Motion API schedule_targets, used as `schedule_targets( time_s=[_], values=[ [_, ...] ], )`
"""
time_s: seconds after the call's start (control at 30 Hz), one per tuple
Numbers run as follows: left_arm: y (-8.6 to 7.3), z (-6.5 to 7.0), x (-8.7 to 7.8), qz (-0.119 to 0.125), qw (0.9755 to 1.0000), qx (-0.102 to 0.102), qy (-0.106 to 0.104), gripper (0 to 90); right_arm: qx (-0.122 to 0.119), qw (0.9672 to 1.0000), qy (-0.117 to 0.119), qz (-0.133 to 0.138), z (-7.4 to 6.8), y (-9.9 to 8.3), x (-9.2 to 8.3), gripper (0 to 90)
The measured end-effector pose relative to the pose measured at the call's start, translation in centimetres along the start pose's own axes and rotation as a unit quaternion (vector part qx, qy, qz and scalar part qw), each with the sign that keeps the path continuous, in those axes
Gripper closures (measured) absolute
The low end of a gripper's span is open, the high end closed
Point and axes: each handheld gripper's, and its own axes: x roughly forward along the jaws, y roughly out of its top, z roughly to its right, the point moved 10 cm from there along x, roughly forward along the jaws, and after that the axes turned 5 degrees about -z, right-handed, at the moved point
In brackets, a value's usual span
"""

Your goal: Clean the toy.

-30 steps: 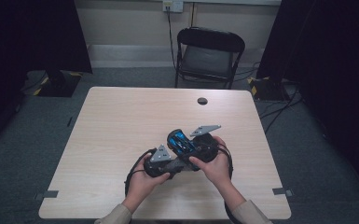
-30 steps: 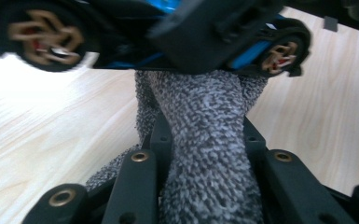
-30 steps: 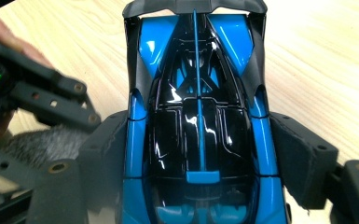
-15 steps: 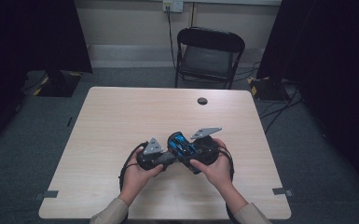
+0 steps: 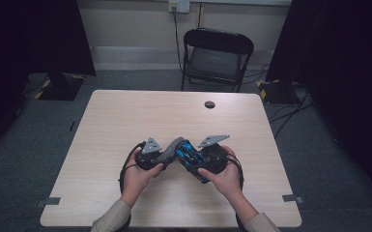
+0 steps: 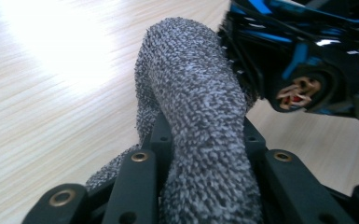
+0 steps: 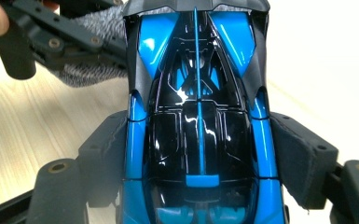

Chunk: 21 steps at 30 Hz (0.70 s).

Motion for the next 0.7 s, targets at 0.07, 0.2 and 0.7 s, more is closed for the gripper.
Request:
schedule_targets(
  time_s=[0.07,0.2,0.7],
  values=[
    [0.0,-0.3,-0.1,0.004,1.0000,-0.005,0.004,67.8,-0.001,1.0000,0.000,0.000,0.0,-0.1,0.0,26.2],
    [-0.6,-0.7,-0.3,-0.011,0.9999,-0.008,0.010,67.8,0.001,1.0000,-0.003,0.004,0.2,-0.1,-0.2,26.2],
    [-1.3,7.7,1.5,-0.029,0.9942,0.056,-0.087,68.1,0.011,0.9995,-0.015,0.026,0.7,2.3,-0.8,26.2]
  ],
)
